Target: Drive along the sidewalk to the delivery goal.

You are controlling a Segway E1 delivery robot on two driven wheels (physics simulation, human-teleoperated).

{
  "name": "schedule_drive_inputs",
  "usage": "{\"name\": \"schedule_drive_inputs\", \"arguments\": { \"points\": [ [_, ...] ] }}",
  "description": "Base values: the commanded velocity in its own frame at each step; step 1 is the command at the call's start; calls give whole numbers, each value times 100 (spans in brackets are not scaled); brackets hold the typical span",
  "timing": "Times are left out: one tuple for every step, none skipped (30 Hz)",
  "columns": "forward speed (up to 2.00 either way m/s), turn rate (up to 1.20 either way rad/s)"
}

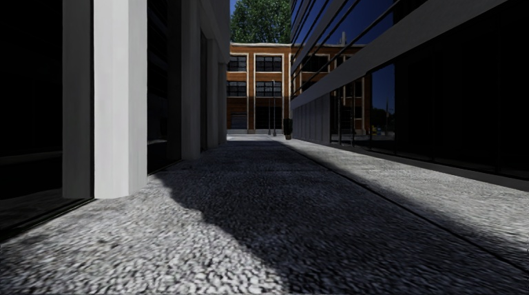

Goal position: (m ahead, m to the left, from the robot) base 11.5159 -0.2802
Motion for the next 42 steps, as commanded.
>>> {"name": "schedule_drive_inputs", "arguments": {
  "points": [
    [200, -13],
    [200, -13],
    [200, -13],
    [200, -12],
    [200, 0],
    [200, 0],
    [200, 0],
    [200, 0],
    [200, 0],
    [200, 0],
    [200, 0],
    [200, 0],
    [200, 0],
    [200, 0],
    [200, 0],
    [200, 0],
    [200, 0],
    [200, 0],
    [200, 0],
    [200, 0],
    [200, 0],
    [200, 0],
    [200, 0],
    [200, 0],
    [200, 0],
    [200, 0],
    [200, 0],
    [200, 0],
    [200, 0],
    [200, 0],
    [200, 0],
    [200, 0],
    [200, 0],
    [200, 0],
    [200, -1],
    [200, -1],
    [200, -9],
    [200, -17],
    [200, -20],
    [200, -20],
    [200, -21],
    [200, -21]
  ]
}}
